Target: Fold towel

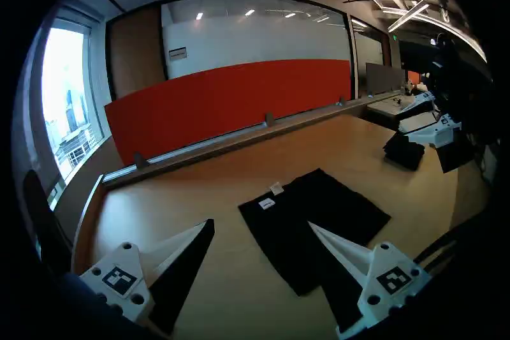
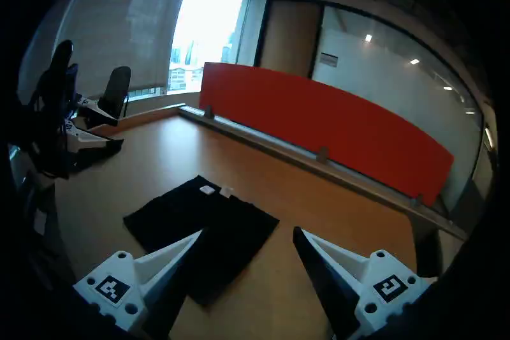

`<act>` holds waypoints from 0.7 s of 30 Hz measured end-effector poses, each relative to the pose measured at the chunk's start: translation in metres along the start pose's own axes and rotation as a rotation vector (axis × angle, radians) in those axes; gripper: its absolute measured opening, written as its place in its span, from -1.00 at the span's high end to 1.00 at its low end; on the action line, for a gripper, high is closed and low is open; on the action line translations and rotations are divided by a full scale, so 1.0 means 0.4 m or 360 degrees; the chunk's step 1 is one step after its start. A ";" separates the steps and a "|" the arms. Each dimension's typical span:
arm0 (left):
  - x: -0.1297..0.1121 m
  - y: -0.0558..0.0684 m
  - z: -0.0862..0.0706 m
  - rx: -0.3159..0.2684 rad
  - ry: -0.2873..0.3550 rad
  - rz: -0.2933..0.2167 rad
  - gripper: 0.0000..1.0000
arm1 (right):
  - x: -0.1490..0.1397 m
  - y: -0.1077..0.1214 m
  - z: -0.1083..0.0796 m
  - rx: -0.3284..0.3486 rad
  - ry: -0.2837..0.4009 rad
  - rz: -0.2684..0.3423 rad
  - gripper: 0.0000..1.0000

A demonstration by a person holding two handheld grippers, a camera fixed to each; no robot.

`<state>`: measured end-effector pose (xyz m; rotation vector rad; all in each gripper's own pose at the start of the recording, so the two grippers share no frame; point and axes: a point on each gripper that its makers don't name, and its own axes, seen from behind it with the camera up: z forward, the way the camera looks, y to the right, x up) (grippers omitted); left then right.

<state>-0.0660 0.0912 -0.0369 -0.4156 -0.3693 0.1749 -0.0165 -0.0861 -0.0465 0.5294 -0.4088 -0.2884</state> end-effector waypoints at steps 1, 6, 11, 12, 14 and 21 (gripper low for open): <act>-0.008 0.004 0.003 -0.0007 -0.0009 0.0001 -0.96 | -0.008 -0.003 0.004 0.0004 -0.0009 -0.0001 -1.00; -0.050 0.027 0.018 -0.0046 -0.0052 -0.0001 -0.96 | -0.051 -0.018 0.023 0.0023 -0.0059 -0.0005 -1.00; -0.088 0.047 0.033 -0.0077 -0.0091 -0.0007 -0.96 | -0.091 -0.037 0.043 0.0045 -0.0102 -0.0012 -1.00; -0.096 0.051 0.037 -0.0082 -0.0101 -0.0006 -0.96 | -0.101 -0.041 0.048 0.0050 -0.0112 -0.0013 -1.00; -0.111 0.058 0.044 -0.0091 -0.0117 -0.0002 -0.96 | -0.117 -0.049 0.056 0.0059 -0.0130 -0.0015 -1.00; -0.166 0.086 0.069 -0.0135 -0.0178 0.0020 -0.96 | -0.181 -0.074 0.080 0.0091 -0.0194 -0.0004 -1.00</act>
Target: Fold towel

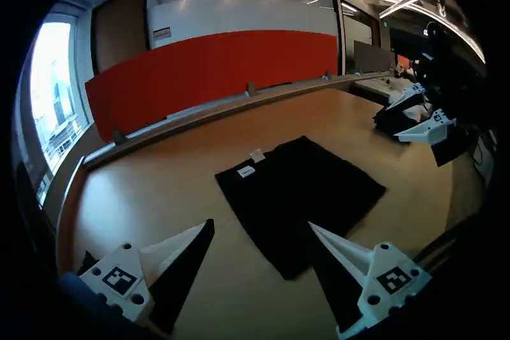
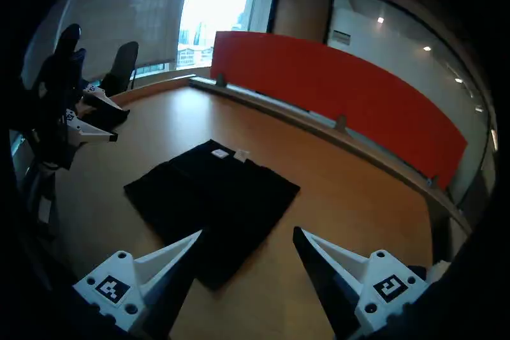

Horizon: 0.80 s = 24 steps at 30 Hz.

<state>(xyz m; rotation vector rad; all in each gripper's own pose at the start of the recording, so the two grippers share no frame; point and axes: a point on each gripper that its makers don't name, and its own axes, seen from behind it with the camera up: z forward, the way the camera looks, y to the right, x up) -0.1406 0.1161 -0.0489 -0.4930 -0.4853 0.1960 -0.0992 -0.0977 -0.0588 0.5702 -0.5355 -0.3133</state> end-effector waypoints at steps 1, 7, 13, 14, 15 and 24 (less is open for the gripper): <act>-0.008 0.003 0.005 -0.0006 -0.0011 0.0004 -0.96 | -0.008 -0.002 0.005 0.0002 -0.0008 0.0004 -1.00; -0.059 0.024 0.031 -0.0046 -0.0079 0.0028 -0.96 | -0.053 -0.019 0.030 0.0028 -0.0057 0.0017 -1.00; -0.112 0.046 0.056 -0.0094 -0.0164 0.0030 -0.96 | -0.100 -0.038 0.053 0.0063 -0.0120 0.0002 -1.00; -0.120 0.049 0.060 -0.0102 -0.0178 0.0028 -0.96 | -0.107 -0.042 0.057 0.0070 -0.0129 -0.0001 -1.00; -0.128 0.051 0.065 -0.0110 -0.0191 0.0027 -0.96 | -0.115 -0.045 0.060 0.0077 -0.0141 -0.0005 -1.00; -0.185 0.077 0.097 -0.0186 -0.0297 0.0044 -0.96 | -0.181 -0.088 0.083 0.0151 -0.0243 -0.0030 -1.00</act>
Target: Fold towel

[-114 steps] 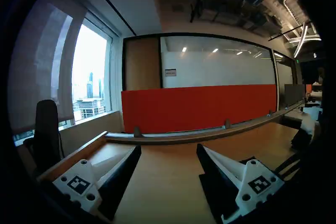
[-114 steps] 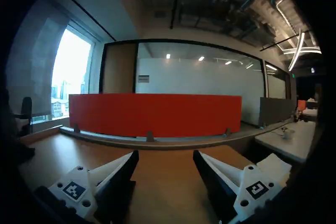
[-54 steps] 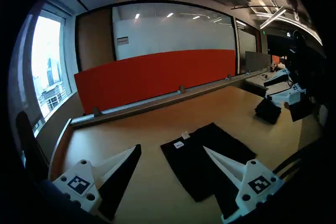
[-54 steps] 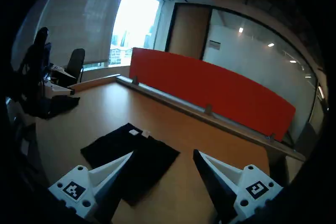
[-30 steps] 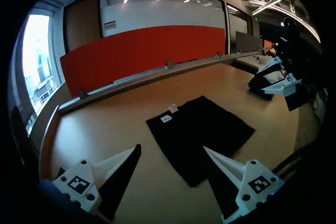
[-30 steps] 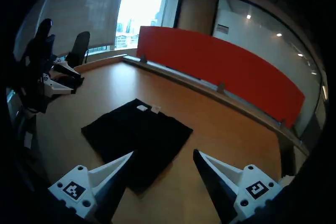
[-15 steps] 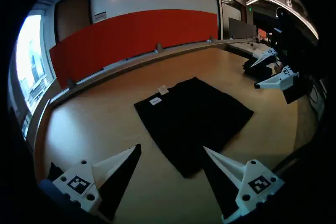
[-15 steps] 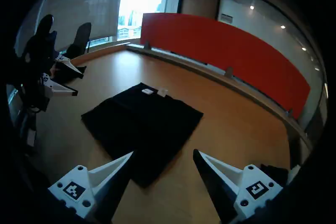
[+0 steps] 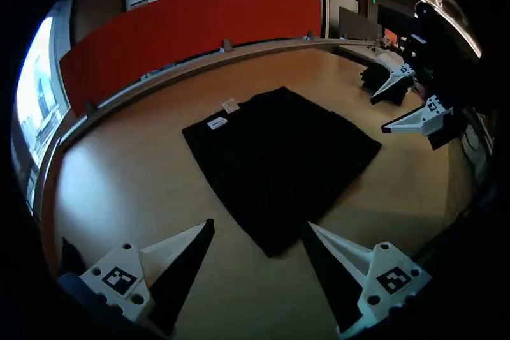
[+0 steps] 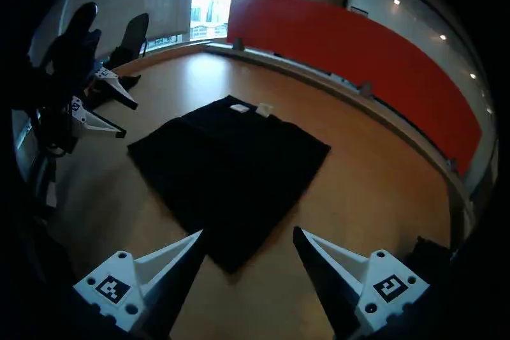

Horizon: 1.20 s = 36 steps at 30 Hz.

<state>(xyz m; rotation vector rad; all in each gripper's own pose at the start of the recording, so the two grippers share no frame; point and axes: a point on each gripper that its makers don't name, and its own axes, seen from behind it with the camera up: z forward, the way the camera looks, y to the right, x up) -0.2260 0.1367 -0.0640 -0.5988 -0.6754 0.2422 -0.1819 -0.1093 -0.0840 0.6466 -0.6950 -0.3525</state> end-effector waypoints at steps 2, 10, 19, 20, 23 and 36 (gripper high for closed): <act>-0.011 0.007 0.008 -0.0020 -0.0024 0.0010 -0.96 | -0.010 -0.009 0.007 0.0017 -0.0019 -0.0004 -1.00; -0.053 0.031 0.040 -0.0075 -0.0122 0.0022 -0.96 | -0.052 -0.028 0.031 0.0047 -0.0097 -0.0027 -0.99; -0.091 0.044 0.065 -0.0106 -0.0219 0.0020 -0.96 | -0.092 -0.037 0.045 0.0080 -0.0170 -0.0015 -0.98; -0.094 0.046 0.067 -0.0110 -0.0226 0.0020 -0.96 | -0.096 -0.038 0.046 0.0081 -0.0175 -0.0015 -0.97; -0.102 0.051 0.075 -0.0119 -0.0248 0.0019 -0.96 | -0.106 -0.038 0.049 0.0088 -0.0192 -0.0022 -0.95; -0.107 0.064 0.091 -0.0139 -0.0270 0.0044 -0.87 | -0.114 -0.048 0.056 0.0154 -0.0211 -0.0009 -0.67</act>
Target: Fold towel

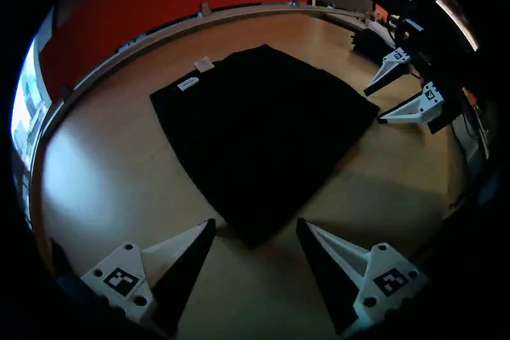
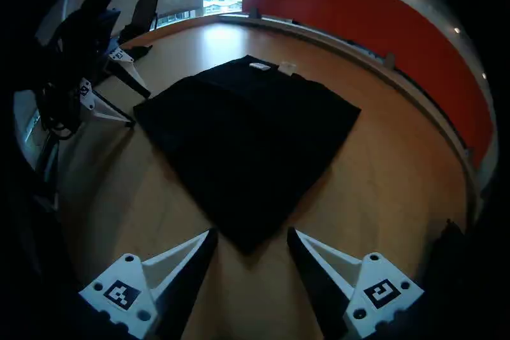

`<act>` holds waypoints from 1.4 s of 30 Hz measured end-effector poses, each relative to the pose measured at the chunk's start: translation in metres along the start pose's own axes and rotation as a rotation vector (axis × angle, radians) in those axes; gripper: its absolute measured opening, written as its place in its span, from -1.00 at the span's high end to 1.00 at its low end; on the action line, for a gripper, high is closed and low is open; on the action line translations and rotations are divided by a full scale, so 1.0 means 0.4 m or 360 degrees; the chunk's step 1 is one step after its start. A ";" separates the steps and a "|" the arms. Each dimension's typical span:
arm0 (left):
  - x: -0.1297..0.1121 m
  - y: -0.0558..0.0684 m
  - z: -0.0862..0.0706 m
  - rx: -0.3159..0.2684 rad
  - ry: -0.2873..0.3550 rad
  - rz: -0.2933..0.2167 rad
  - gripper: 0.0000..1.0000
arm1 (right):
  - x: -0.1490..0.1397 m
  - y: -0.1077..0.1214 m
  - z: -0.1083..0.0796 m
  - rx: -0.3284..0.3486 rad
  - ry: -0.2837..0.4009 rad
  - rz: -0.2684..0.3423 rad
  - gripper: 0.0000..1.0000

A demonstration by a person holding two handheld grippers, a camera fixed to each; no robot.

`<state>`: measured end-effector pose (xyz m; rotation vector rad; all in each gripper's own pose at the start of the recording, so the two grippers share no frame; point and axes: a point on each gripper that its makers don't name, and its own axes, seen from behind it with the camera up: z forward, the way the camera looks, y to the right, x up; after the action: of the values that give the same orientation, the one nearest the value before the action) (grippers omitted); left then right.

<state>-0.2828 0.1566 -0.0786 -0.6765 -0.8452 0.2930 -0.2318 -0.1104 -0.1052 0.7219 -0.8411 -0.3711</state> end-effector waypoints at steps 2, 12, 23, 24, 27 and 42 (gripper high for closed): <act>-0.001 0.001 0.000 -0.0002 -0.0001 0.0001 -0.87 | 0.000 -0.002 0.000 0.0010 0.0000 -0.0001 -0.64; 0.001 0.002 0.003 -0.0005 -0.0024 0.0000 -0.63 | -0.003 -0.011 0.004 0.0058 -0.0008 0.0019 -0.41; 0.003 -0.001 0.005 0.0003 -0.0039 -0.0011 -0.30 | 0.000 -0.009 0.006 0.0068 -0.0016 0.0015 0.11; 0.004 -0.001 0.005 0.0003 -0.0040 -0.0011 -0.29 | 0.000 -0.009 0.006 0.0068 -0.0016 0.0015 0.15; 0.004 0.000 0.005 0.0001 -0.0044 -0.0008 -0.08 | 0.000 -0.009 0.006 0.0069 -0.0017 0.0013 0.28; 0.013 0.005 0.012 0.0012 -0.0051 -0.0006 0.75 | 0.011 -0.017 0.006 0.0077 -0.0016 0.0016 0.61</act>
<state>-0.2831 0.1626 -0.0747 -0.6647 -0.8754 0.3037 -0.2309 -0.1187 -0.1066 0.7611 -0.8656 -0.3463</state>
